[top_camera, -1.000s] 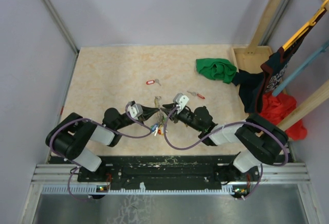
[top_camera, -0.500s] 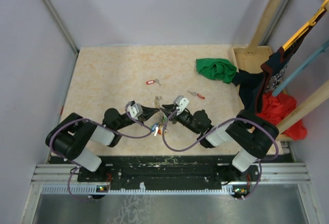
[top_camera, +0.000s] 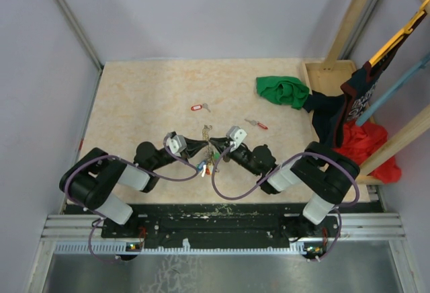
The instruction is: Put the keys on the keyring
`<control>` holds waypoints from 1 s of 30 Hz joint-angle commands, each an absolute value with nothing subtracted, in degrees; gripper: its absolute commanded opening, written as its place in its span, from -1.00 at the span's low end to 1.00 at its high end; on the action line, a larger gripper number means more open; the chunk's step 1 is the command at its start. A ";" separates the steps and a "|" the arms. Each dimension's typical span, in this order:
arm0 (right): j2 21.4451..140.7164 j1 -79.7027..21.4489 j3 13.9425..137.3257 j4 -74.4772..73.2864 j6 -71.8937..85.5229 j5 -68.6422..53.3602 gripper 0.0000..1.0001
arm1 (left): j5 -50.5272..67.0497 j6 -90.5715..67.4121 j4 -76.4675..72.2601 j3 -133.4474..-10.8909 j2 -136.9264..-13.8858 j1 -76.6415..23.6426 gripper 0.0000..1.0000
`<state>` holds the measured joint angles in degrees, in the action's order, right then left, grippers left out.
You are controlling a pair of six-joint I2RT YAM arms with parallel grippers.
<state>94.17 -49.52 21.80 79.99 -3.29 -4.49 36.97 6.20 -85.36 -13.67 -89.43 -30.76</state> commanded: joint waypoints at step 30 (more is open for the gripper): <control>86.13 -49.08 24.93 72.94 -8.97 -9.03 -1.00 | 41.16 5.60 -76.45 -16.14 -84.51 -29.81 -0.50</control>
<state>88.58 -49.34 22.31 69.19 -8.93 -7.60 38.81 6.94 -75.77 -14.61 -84.27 -30.22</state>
